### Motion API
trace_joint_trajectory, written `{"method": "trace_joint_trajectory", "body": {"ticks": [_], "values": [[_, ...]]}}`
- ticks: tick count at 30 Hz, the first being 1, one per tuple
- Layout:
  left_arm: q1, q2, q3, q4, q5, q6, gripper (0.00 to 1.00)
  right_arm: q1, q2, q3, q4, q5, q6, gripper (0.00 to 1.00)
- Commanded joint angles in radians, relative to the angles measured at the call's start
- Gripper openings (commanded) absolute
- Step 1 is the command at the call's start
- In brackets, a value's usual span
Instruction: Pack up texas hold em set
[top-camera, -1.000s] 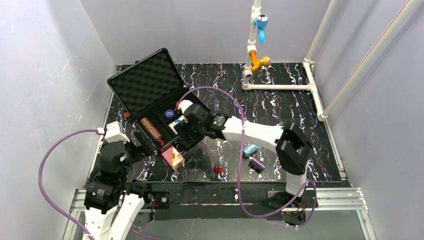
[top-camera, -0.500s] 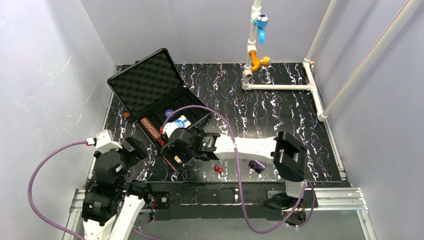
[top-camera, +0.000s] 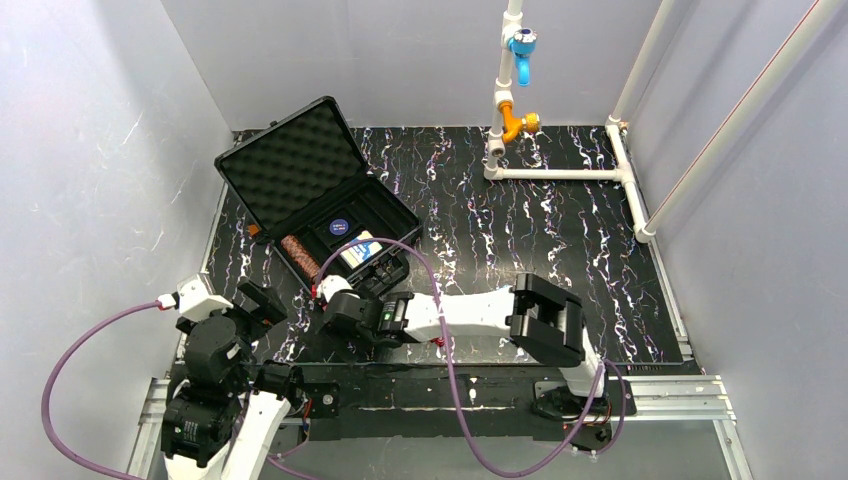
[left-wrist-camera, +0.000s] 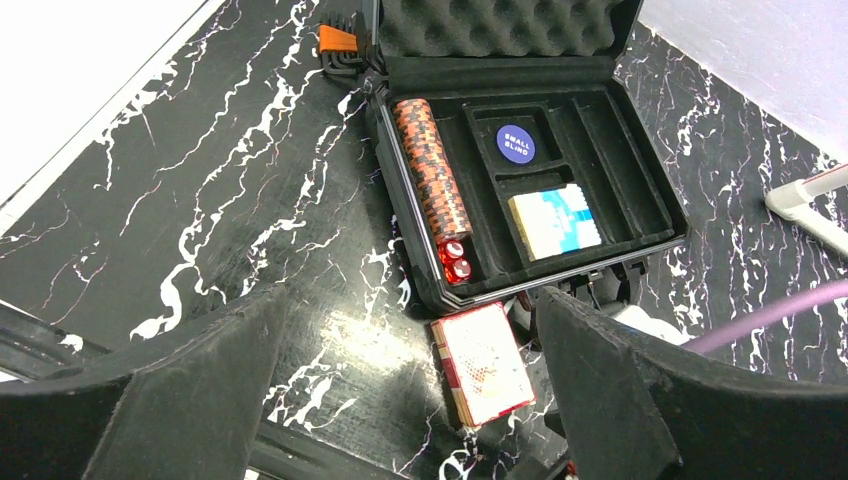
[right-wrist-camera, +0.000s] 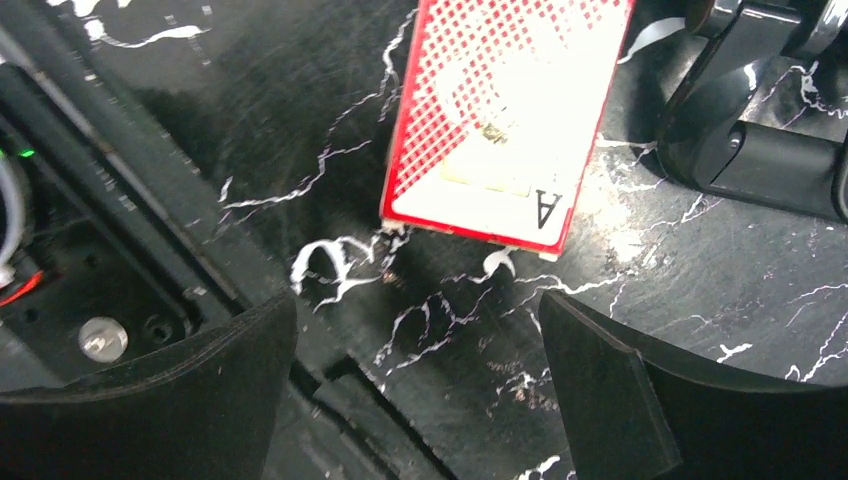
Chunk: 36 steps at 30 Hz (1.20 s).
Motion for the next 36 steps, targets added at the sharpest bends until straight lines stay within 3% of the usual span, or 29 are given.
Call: {"method": "trace_joint_trajectory", "body": {"ticks": [1,22,30,36], "values": [[0.006,-0.003,0.013,-0.015,-0.035,-0.009,0.95,-0.003,0.051,0.080,-0.007,0.123,0.038,0.98],[0.006,0.004,0.013,-0.015,-0.035,-0.008,0.95,-0.072,0.262,0.314,-0.061,0.115,0.018,0.98],[0.011,0.016,0.013,-0.016,-0.027,-0.005,0.96,-0.072,0.294,0.325,-0.056,0.085,0.015,0.82],[0.015,0.018,0.013,-0.012,-0.021,-0.002,0.95,-0.072,0.304,0.326,-0.073,0.098,0.011,0.79]]}}
